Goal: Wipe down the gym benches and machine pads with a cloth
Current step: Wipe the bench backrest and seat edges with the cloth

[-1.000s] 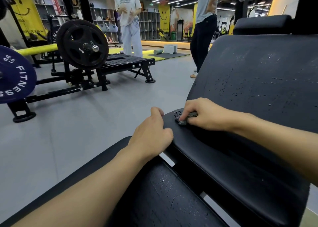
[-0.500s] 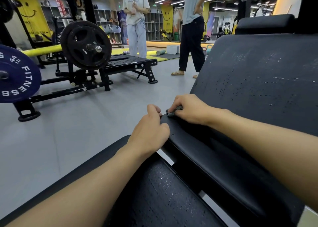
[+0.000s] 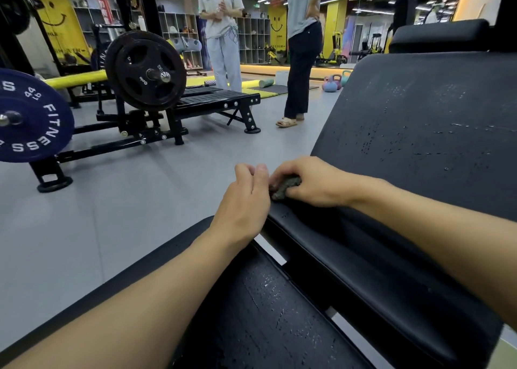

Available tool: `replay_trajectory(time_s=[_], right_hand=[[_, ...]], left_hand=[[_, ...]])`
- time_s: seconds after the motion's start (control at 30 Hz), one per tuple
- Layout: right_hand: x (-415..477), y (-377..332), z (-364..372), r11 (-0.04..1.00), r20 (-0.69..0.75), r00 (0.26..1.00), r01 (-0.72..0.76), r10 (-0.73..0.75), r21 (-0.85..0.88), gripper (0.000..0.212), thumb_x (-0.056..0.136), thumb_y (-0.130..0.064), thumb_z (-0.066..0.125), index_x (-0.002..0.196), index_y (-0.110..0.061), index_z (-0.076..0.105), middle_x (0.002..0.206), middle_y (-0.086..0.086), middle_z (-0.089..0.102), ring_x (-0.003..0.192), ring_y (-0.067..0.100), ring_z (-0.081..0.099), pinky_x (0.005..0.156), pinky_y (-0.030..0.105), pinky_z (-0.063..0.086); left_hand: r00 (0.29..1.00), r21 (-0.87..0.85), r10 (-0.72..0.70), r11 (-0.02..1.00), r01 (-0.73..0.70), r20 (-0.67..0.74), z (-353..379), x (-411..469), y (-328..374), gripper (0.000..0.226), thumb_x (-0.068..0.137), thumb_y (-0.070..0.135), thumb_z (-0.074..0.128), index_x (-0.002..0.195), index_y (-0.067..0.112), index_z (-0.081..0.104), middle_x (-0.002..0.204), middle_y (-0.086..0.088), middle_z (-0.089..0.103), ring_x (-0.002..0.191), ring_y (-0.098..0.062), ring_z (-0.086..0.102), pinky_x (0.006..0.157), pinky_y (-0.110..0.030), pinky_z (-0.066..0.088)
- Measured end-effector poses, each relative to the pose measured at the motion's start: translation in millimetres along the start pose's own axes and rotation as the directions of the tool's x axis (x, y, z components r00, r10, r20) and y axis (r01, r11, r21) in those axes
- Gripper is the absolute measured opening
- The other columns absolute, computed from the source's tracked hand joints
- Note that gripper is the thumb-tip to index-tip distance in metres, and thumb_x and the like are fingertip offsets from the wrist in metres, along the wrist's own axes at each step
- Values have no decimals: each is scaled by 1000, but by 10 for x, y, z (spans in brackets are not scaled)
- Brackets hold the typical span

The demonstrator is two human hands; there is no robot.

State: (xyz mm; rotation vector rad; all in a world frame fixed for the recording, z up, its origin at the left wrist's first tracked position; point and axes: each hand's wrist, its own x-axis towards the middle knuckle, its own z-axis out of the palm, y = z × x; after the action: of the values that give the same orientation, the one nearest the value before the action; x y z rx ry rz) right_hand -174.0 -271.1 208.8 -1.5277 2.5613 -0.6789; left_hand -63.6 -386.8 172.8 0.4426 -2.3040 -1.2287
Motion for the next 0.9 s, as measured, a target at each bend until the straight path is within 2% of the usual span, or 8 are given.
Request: replay_trajectory(time_s=[0.13, 0.27, 0.4, 0.5, 0.57, 0.67, 0.77, 0.9], right_hand=[[9, -37, -29, 992, 27, 998, 62, -59, -111, 42, 86, 1, 54, 113, -24, 73, 83, -19, 52, 80, -1, 50, 74, 1, 33], [185, -111, 115, 990, -28, 997, 67, -70, -122, 41, 85, 3, 51, 108, -21, 75, 90, -8, 53, 98, 17, 56, 87, 24, 42], [-132, -63, 34, 991, 42, 990, 133, -131, -23, 35, 86, 2, 56, 102, -21, 77, 93, -8, 59, 84, 5, 54, 80, 11, 40], [-35, -114, 91, 990, -18, 991, 135, -135, -32, 36, 86, 4, 55, 102, -18, 77, 92, -6, 59, 80, 0, 54, 78, 14, 38], [28, -214, 187, 992, -67, 990, 121, -123, -31, 39, 84, 9, 51, 103, -13, 77, 89, -4, 55, 78, -16, 51, 73, 4, 33], [-174, -236, 204, 982, -33, 982, 185, -187, -43, 43, 79, 11, 50, 101, -14, 77, 87, -10, 53, 84, -16, 48, 77, 1, 32], [-323, -176, 166, 973, -5, 974, 225, -225, -44, 41, 80, 7, 54, 100, -19, 78, 89, -15, 56, 87, 0, 54, 86, 18, 42], [-128, -181, 185, 991, -99, 988, 107, -115, -83, 38, 84, 5, 55, 106, -16, 77, 96, 0, 63, 92, 22, 59, 89, 37, 46]], left_hand=[[1000, -63, -11, 998, 9, -25, -4, 35, -15, 33, 103, 52, 24, 105, 25, 43, 104, 11, 58, 106, -17, 59, 95, -40, 44], [999, -150, -21, 989, 14, -45, -20, 46, -16, 42, 86, 66, 25, 98, 30, 42, 107, 6, 62, 106, -21, 63, 99, -48, 46], [997, -199, -33, 980, 19, -65, -29, 67, -23, 55, 72, 75, 22, 95, 29, 42, 102, 6, 61, 104, -23, 64, 98, -49, 48], [997, -200, -41, 979, 29, -59, -19, 69, -11, 45, 78, 69, 23, 93, 30, 42, 104, 5, 61, 105, -23, 64, 99, -49, 47], [997, -192, -48, 981, 36, -59, -26, 56, 5, 42, 80, 67, 24, 92, 31, 41, 108, 3, 62, 107, -23, 63, 101, -49, 46], [997, -203, -45, 979, 30, -66, -27, 47, 7, 49, 76, 69, 25, 93, 28, 43, 106, -2, 65, 104, -26, 65, 97, -52, 48], [997, -202, -40, 979, 25, -68, -23, 55, 11, 50, 81, 65, 26, 95, 21, 46, 99, -2, 65, 102, -28, 64, 97, -53, 47], [999, -157, -29, 987, 22, -43, -13, 45, 10, 43, 88, 55, 31, 91, 18, 53, 96, -2, 68, 97, -24, 64, 92, -46, 49]])
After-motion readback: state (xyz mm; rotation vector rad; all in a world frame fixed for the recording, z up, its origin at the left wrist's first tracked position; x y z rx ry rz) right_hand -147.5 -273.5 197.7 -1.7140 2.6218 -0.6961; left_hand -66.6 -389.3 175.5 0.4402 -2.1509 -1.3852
